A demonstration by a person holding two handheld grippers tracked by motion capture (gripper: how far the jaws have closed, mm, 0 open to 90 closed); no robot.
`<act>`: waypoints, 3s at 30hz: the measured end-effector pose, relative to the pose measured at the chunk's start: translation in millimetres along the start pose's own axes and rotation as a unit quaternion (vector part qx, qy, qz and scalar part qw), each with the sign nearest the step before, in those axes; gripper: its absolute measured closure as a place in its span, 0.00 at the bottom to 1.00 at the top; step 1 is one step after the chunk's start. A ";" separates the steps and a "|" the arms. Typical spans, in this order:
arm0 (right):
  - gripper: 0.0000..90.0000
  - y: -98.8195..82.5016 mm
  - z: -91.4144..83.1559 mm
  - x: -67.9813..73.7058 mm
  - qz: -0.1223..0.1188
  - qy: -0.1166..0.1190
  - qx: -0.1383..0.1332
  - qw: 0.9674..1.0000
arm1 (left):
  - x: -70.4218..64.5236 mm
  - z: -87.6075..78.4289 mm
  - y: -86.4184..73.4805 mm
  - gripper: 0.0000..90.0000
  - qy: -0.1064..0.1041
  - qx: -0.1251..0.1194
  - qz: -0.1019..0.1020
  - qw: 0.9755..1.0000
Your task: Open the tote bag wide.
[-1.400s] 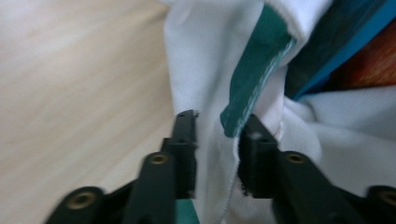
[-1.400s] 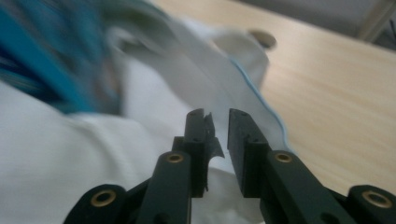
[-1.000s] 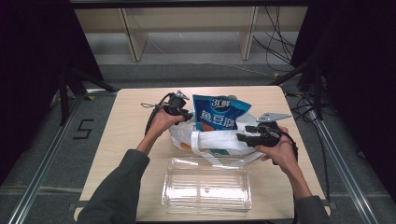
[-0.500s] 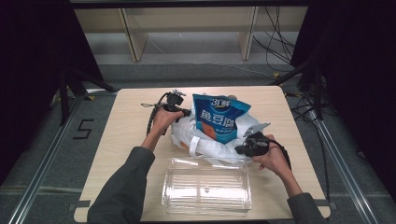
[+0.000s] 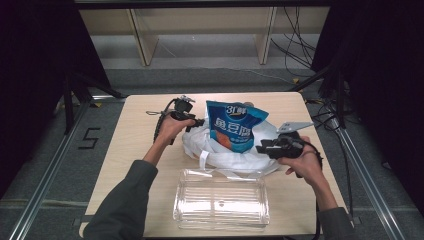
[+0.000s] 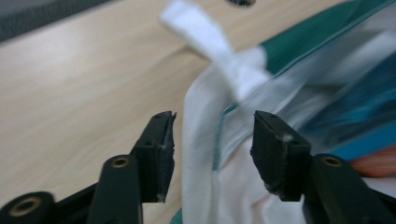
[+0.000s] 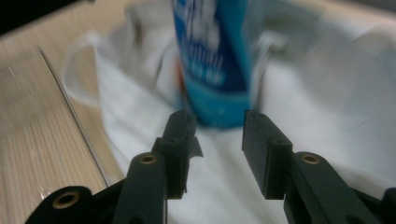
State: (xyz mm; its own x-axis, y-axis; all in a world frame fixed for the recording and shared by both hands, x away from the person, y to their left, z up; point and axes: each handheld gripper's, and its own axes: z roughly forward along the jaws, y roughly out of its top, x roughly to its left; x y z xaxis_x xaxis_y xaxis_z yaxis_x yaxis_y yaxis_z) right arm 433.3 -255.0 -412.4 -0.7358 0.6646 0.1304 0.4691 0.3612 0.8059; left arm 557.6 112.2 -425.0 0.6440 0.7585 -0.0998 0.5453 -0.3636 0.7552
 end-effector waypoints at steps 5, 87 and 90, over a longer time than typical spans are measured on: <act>0.89 6.0 -3.3 -21.8 0.002 -0.079 -0.023 0.997 | -15.1 -21.8 -5.7 0.80 -0.015 -0.023 0.042 0.999; 0.45 -8.9 0.8 -3.5 0.040 -0.065 0.006 0.997 | -48.3 -90.3 -118.1 0.39 -0.058 -0.029 0.024 0.998; 0.43 -8.5 0.1 -5.1 0.023 -0.067 0.004 0.997 | -51.9 -98.2 -130.0 0.36 -0.051 -0.031 0.020 0.998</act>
State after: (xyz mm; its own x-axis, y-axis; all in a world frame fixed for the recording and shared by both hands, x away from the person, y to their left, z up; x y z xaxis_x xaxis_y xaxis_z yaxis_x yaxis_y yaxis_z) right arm 433.1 -261.3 -419.9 -0.6416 0.7620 0.0875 0.5051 0.3339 0.7959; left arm 400.5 173.2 -454.4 0.7174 0.6840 -0.1320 0.4865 -0.3564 0.7977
